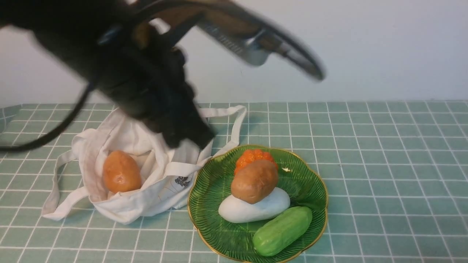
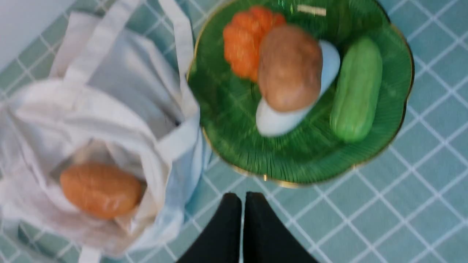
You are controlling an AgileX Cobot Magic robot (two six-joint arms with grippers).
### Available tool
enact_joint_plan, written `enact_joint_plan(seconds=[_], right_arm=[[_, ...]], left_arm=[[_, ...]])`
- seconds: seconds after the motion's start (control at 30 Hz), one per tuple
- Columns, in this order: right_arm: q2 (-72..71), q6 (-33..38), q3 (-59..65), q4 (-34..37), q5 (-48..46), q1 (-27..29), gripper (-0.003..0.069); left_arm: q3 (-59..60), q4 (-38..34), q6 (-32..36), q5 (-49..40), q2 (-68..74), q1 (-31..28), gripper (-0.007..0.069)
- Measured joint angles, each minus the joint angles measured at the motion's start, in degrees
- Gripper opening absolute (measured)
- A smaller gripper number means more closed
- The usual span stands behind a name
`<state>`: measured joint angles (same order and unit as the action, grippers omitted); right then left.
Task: Take vegetables from cloth bag on blue coffee tablecloth place on plate.
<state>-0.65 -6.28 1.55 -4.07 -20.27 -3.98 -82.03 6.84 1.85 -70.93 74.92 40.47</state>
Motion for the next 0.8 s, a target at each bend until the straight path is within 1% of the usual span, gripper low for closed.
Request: enact_joint_plan(seconds=[0.07, 0.17, 0.2, 0.23, 0.27, 0.3, 0.43, 0.63, 0.8], right_arm=[[0.0, 0.0, 0.0, 0.0, 0.0, 0.0, -0.0016], [0.0, 0.0, 0.0, 0.0, 0.0, 0.0, -0.0016], [0.0, 0.0, 0.0, 0.0, 0.0, 0.0, -0.0016], [0.0, 0.0, 0.0, 0.0, 0.0, 0.0, -0.0016], [0.0, 0.0, 0.0, 0.0, 0.0, 0.0, -0.0016], [0.0, 0.0, 0.0, 0.0, 0.0, 0.0, -0.0016], [0.0, 0.0, 0.0, 0.0, 0.0, 0.0, -0.0016], [0.0, 0.0, 0.0, 0.0, 0.0, 0.0, -0.0016], [0.0, 0.0, 0.0, 0.0, 0.0, 0.0, -0.0016]], left_arm=[[4.1, 0.0, -0.9, -0.1, -3.4, 0.0, -0.0005], [14.5, -0.1, -4.4, 0.2, -14.8, 0.0, -0.0005], [17.3, -0.3, -5.0, 1.0, -17.0, 0.0, -0.0005], [21.5, -0.7, -6.3, 3.0, -22.5, 0.0, -0.0005], [22.2, -0.8, -6.3, 3.4, -22.5, 0.0, -0.0005], [28.4, -1.5, -7.8, 8.1, -29.6, 0.0, -0.0005], [39.9, -2.6, -9.0, 20.8, -43.4, 0.0, -0.0005], [49.3, -2.6, -9.1, 33.1, -55.2, 0.0, -0.0005], [51.6, -2.6, -9.1, 34.9, -59.7, 0.0, -0.0005]])
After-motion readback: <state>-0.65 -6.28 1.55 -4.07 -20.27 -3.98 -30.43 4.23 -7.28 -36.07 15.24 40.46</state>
